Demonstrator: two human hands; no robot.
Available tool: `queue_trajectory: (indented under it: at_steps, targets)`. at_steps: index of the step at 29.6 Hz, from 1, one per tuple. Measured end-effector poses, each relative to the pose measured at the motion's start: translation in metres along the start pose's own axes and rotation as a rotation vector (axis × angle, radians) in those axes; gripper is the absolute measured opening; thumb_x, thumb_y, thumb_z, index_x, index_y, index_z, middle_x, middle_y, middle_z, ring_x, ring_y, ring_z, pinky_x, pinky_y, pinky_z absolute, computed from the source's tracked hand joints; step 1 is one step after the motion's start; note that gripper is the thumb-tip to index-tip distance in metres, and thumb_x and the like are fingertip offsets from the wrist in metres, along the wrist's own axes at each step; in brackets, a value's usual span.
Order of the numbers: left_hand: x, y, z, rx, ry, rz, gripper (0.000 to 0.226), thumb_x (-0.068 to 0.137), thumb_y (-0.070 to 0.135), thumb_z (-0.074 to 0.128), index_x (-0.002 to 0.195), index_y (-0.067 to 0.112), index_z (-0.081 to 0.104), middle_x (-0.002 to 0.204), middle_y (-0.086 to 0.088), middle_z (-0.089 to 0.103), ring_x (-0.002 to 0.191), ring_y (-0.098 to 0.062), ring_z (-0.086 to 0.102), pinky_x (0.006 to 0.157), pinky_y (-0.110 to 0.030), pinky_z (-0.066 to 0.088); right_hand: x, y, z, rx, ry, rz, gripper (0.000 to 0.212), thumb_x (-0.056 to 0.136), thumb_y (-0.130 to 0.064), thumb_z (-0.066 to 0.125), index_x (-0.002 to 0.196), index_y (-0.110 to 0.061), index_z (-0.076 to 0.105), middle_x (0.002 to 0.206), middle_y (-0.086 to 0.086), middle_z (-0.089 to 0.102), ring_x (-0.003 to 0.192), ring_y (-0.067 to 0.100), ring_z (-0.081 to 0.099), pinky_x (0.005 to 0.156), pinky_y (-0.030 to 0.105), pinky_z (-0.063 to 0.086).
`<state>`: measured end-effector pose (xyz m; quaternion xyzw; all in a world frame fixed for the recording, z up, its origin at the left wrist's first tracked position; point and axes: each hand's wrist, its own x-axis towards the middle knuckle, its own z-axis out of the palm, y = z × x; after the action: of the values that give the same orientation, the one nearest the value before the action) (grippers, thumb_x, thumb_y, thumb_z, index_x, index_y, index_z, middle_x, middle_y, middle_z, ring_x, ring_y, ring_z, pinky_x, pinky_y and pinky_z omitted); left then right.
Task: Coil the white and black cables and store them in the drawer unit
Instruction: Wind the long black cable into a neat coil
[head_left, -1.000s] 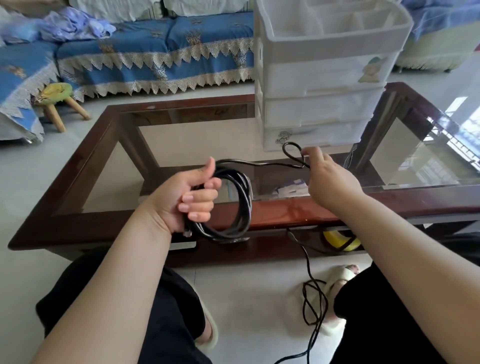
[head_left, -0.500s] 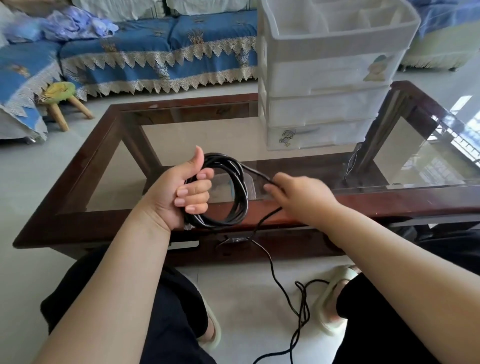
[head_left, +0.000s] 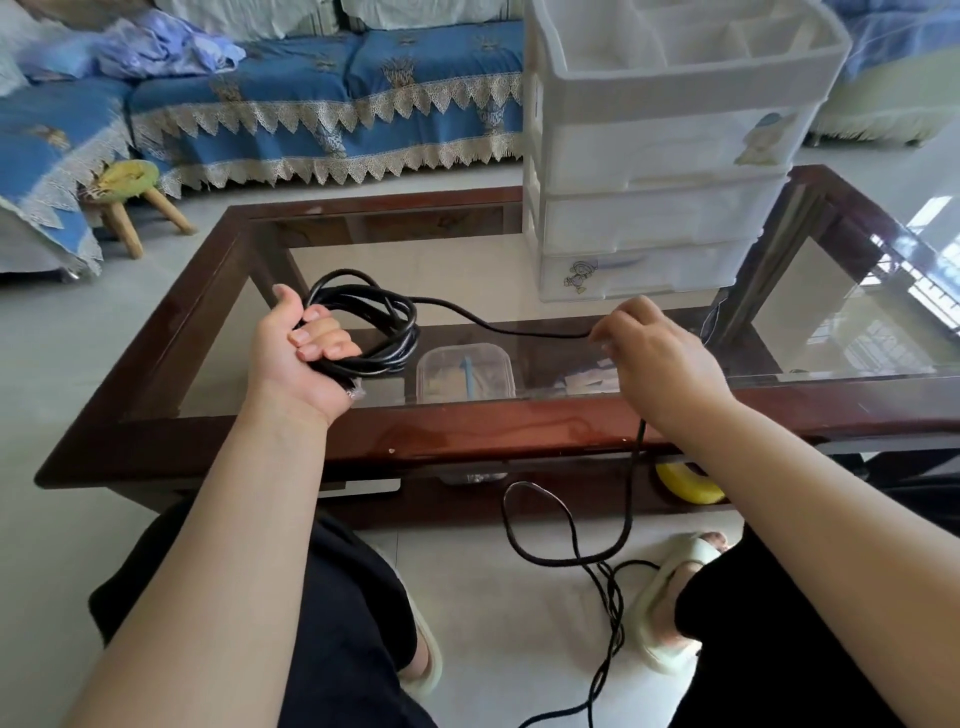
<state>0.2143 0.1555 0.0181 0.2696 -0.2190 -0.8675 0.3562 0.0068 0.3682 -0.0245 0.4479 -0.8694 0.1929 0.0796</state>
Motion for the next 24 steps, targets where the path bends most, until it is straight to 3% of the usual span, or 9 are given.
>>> queue_trajectory:
  at_steps: [3, 5, 7, 10, 14, 17, 20, 24]
  targets:
    - [-0.001, 0.0, 0.0, 0.025, -0.014, 0.011, 0.049, 0.097, 0.048, 0.044, 0.058, 0.018, 0.042, 0.034, 0.01, 0.031, 0.028, -0.008, 0.029, 0.035, -0.014, 0.028, -0.004, 0.005, -0.003, -0.084, -0.138, 0.067, 0.055, 0.089, 0.001, 0.048, 0.135, -0.028, 0.041, 0.119, 0.007, 0.043, 0.07, 0.033, 0.054, 0.052, 0.035, 0.044]
    - [-0.004, -0.003, 0.002, 0.087, -0.061, 0.02, 0.048, 0.098, 0.048, 0.042, 0.06, 0.018, 0.042, 0.034, 0.01, 0.03, 0.028, -0.008, 0.028, 0.035, -0.014, 0.027, -0.005, 0.005, -0.005, -0.156, -0.261, 0.118, 0.064, 0.089, 0.001, 0.045, 0.141, -0.034, 0.032, 0.12, 0.009, 0.041, 0.073, 0.032, 0.054, 0.054, 0.033, 0.04]
    - [-0.007, -0.005, 0.003, 0.17, -0.138, 0.042, 0.047, 0.098, 0.049, 0.039, 0.063, 0.018, 0.041, 0.034, 0.01, 0.03, 0.028, -0.007, 0.027, 0.035, -0.014, 0.027, -0.007, 0.005, -0.001, -0.22, -0.359, 0.09, 0.057, 0.088, 0.001, 0.043, 0.137, -0.03, 0.04, 0.121, 0.009, 0.039, 0.082, 0.034, 0.059, 0.058, 0.034, 0.041]
    - [-0.009, -0.008, 0.006, 0.234, -0.239, 0.064, 0.047, 0.098, 0.052, 0.037, 0.064, 0.019, 0.042, 0.034, 0.01, 0.029, 0.027, -0.006, 0.026, 0.035, -0.015, 0.026, -0.01, 0.005, 0.008, -0.241, -0.361, -0.051, 0.042, 0.085, 0.003, 0.043, 0.123, -0.014, 0.048, 0.125, 0.007, 0.036, 0.099, 0.032, 0.054, 0.066, 0.041, 0.05]
    - [-0.01, -0.012, 0.006, 0.203, -0.207, 0.107, 0.049, 0.098, 0.052, 0.037, 0.061, 0.019, 0.042, 0.035, 0.01, 0.029, 0.028, -0.007, 0.025, 0.035, -0.016, 0.025, -0.021, -0.005, 0.02, -0.259, -0.425, -0.203, 0.039, 0.082, 0.004, 0.042, 0.119, -0.007, 0.044, 0.124, 0.01, 0.04, 0.108, 0.031, 0.049, 0.078, 0.042, 0.05]
    - [-0.007, -0.01, 0.006, 0.11, -0.104, 0.151, 0.052, 0.098, 0.052, 0.038, 0.059, 0.019, 0.041, 0.037, 0.009, 0.029, 0.03, -0.007, 0.025, 0.036, -0.016, 0.025, -0.038, -0.025, 0.032, -0.223, -0.479, -0.241, 0.043, 0.084, -0.002, 0.04, 0.126, -0.011, 0.038, 0.118, 0.009, 0.042, 0.101, 0.033, 0.056, 0.068, 0.043, 0.048]
    - [-0.005, -0.01, 0.007, 0.055, -0.012, 0.193, 0.052, 0.097, 0.053, 0.039, 0.057, 0.019, 0.04, 0.039, 0.009, 0.029, 0.032, -0.007, 0.025, 0.038, -0.017, 0.025, -0.049, -0.04, 0.039, -0.246, -0.506, -0.312, 0.05, 0.085, -0.003, 0.039, 0.133, -0.015, 0.03, 0.116, 0.008, 0.042, 0.08, 0.032, 0.062, 0.046, 0.035, 0.036]
    - [-0.006, -0.019, 0.014, 0.121, 0.079, 0.256, 0.051, 0.097, 0.054, 0.04, 0.058, 0.02, 0.039, 0.042, 0.009, 0.029, 0.036, -0.006, 0.023, 0.039, -0.019, 0.025, -0.054, -0.052, 0.037, -0.315, -0.533, -0.341, 0.041, 0.083, 0.003, 0.042, 0.122, -0.009, 0.037, 0.11, 0.009, 0.045, 0.07, 0.031, 0.057, 0.039, 0.031, 0.021]
